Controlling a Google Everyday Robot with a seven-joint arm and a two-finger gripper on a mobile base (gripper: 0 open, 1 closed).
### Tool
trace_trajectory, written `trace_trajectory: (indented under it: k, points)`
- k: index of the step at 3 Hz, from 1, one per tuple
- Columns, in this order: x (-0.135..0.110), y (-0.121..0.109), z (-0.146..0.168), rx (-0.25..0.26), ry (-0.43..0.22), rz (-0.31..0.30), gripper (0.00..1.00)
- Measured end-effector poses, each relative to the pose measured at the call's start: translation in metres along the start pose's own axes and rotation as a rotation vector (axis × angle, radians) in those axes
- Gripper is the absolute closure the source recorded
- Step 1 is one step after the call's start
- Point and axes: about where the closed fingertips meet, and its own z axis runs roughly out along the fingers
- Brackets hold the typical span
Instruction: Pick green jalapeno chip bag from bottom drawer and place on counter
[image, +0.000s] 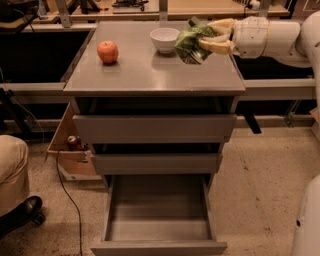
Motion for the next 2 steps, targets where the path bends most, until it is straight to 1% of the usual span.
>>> trace_trajectory:
  k: [1,2]
  points:
    - [0.019,-0.029,0.007,0.089,0.045,-0.062,1.00]
    - [0.053,-0.046,0.014,0.176,0.098,-0.095,1.00]
